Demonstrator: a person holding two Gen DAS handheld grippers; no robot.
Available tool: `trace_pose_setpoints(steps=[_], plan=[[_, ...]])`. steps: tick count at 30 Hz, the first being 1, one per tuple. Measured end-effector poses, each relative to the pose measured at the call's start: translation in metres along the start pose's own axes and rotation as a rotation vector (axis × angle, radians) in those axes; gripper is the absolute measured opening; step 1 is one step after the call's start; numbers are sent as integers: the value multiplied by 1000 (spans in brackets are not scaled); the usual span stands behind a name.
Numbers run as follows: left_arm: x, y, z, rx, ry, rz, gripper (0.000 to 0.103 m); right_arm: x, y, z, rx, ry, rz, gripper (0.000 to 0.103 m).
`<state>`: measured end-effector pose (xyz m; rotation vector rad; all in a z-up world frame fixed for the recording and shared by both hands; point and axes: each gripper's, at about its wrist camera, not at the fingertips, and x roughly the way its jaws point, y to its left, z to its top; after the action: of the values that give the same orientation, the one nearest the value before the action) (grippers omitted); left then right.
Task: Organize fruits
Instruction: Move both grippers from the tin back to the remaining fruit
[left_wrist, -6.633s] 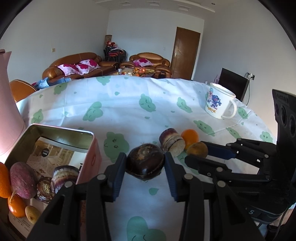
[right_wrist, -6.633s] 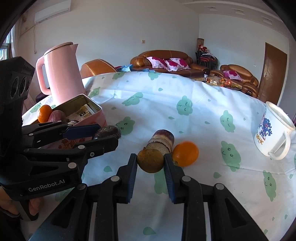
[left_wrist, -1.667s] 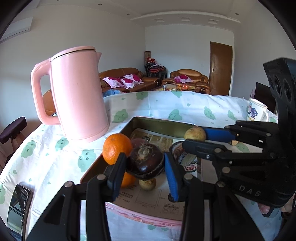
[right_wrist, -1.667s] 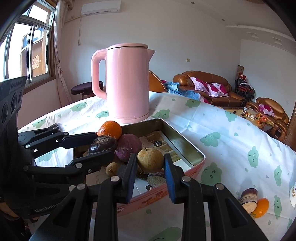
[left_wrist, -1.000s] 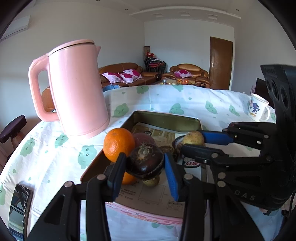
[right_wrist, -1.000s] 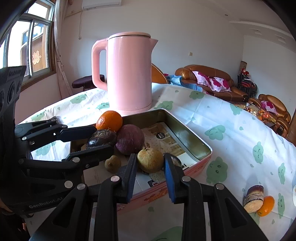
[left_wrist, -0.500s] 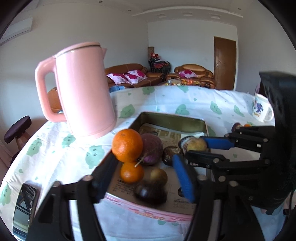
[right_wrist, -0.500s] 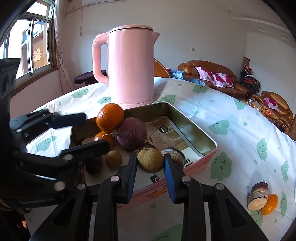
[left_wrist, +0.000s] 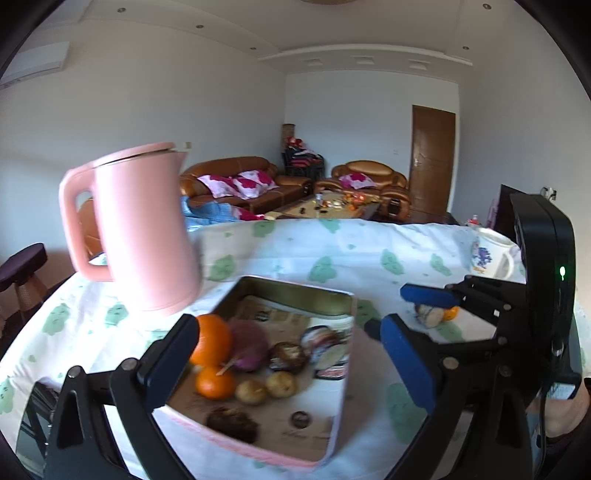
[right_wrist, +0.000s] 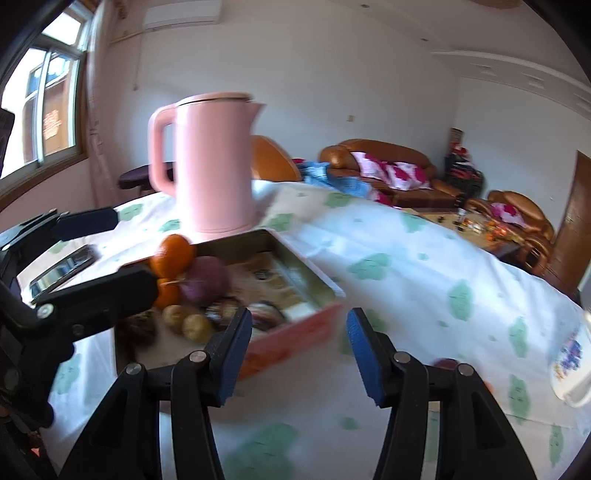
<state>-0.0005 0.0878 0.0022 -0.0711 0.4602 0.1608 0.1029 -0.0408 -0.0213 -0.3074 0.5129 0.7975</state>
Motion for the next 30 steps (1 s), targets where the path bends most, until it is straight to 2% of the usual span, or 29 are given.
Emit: trace_pose_setpoints(steps=[9, 18, 22, 30], plan=[[34, -49, 15, 17, 64, -113, 101, -18, -85, -22, 212, 5, -195, 56], [85, -96, 17, 54, 162, -159, 101, -19, -139, -48, 348, 66, -331, 56], [103, -107, 16, 80, 184, -133, 101, -16, -156, -57, 420, 99, -303, 56], [121, -106, 9, 72, 220, -115, 101, 3, -154, -56, 414, 166, -202, 56]])
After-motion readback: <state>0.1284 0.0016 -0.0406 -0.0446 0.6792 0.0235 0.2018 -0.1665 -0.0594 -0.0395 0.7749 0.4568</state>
